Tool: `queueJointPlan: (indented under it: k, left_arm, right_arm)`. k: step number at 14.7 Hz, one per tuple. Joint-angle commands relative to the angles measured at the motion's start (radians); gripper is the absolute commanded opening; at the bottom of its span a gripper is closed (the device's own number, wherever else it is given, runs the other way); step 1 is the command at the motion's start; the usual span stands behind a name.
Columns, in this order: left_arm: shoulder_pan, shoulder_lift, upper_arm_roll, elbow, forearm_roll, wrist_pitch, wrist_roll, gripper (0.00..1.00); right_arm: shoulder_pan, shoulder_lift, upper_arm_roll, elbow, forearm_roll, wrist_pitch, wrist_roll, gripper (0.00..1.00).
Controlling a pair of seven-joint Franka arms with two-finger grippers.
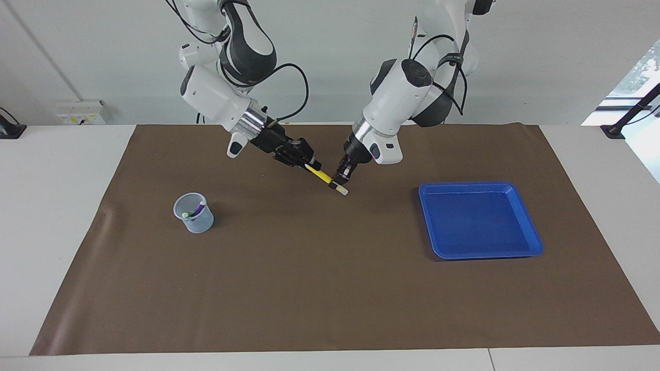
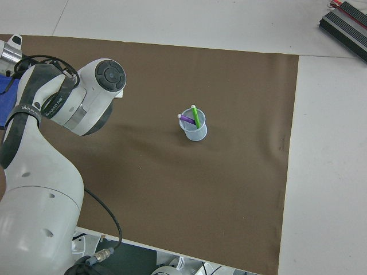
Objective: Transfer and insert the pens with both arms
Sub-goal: 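Grasp the yellow pen with the right gripper, then open the left gripper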
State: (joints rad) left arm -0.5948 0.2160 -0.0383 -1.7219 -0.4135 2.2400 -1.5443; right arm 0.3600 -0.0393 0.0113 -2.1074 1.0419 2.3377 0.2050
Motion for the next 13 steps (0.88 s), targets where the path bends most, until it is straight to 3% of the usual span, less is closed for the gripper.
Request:
queueJointPlan:
  k: [1,2,3,4,5,10,13]
  left_arm:
    - [-0.019,-0.003,0.009,-0.002,-0.015,-0.019,0.004,0.0]
    - [-0.019,-0.003,0.009,-0.002,-0.015,-0.02,0.006,0.0]
    - [-0.019,-0.003,0.009,-0.002,-0.013,-0.019,0.009,0.13]
    - [-0.019,-0.003,0.011,-0.002,-0.001,-0.019,0.018,0.63]
    - [-0.02,-0.003,0.011,-0.002,0.011,-0.022,0.056,0.97]
    - [0.032,-0.044,0.017,-0.022,0.022,-0.114,0.339,1.0]
    - [0.107,-0.081,0.017,-0.059,0.06,-0.189,0.6,1.0]
  right_arm:
    - [-0.007,-0.001,0.006,0.006,0.058,0.012,-0.03,0.0]
    - [-0.007,-0.001,0.006,0.006,0.064,0.012,-0.03,0.0]
    - [-0.007,-0.001,0.006,0.006,0.064,0.009,-0.03,0.0]
    - [-0.009,-0.001,0.004,0.006,0.064,0.005,-0.032,0.0]
    - [-0.009,-0.001,0.003,0.007,0.064,0.003,-0.033,0.0]
    - [-0.053,0.009,-0.001,0.043,0.024,-0.07,-0.047,0.0]
    - [-0.169,0.033,-0.001,0.142,-0.21,-0.272,-0.099,0.0]
